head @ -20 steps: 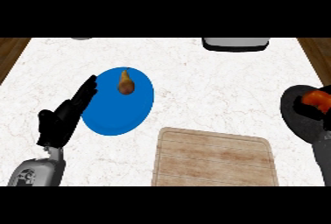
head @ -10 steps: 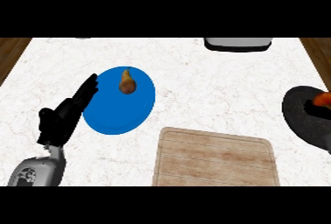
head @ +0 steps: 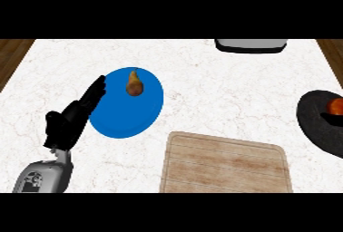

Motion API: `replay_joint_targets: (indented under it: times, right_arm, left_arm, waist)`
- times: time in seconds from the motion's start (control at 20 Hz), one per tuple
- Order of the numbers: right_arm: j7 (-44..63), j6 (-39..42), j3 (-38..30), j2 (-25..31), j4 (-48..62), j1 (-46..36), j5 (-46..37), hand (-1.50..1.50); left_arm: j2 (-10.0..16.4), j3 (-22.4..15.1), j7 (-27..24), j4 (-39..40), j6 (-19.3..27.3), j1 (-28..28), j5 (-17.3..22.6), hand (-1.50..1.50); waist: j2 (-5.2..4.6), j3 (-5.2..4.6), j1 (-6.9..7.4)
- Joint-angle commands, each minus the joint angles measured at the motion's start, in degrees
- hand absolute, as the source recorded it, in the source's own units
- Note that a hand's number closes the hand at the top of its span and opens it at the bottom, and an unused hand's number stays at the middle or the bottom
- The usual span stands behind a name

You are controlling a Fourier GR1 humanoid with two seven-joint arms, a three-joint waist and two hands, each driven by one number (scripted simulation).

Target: Pick the tomato from the cutting board and place it in the pan

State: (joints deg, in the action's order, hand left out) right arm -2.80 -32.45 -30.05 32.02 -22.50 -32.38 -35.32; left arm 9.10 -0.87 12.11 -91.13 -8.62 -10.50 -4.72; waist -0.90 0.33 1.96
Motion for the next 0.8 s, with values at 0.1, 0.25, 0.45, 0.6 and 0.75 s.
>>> replay_joint_targets:
  times: [0.1,0.25,0.45,0.6,0.75]
  right_arm:
    - [-14.91,2.02,-10.01,1.77,-1.8,0.38,11.67,-1.5]
    - [-18.51,4.99,-14.13,1.44,-1.0,-2.02,16.87,-1.5]
    - [-25.45,15.65,-19.49,2.86,1.36,2.0,24.05,-1.5]
    - [-30.01,19.96,-20.85,4.07,3.9,3.47,26.16,-1.5]
    - [-35.47,25.65,-20.08,1.76,1.54,9.72,28.06,-1.5]
  left_arm:
    - [0.76,0.07,-0.72,-2.81,-0.52,3.78,0.02,0.0]
    - [0.97,0.77,-2.79,0.02,-0.94,2.56,0.15,0.0]
    - [0.12,0.56,-2.2,0.35,0.35,3.04,-0.74,0.0]
    - [0.2,-0.02,-0.2,-4.13,-0.13,4.49,-0.28,0.0]
    - [-1.22,-1.27,1.49,-3.58,1.07,4.05,-1.84,0.0]
  waist:
    - [0.41,0.13,-0.21]
    - [0.15,0.05,-0.29]
    - [0.28,0.01,-0.95]
    - [0.42,-0.02,-0.32]
    - [0.88,-0.24,-1.8]
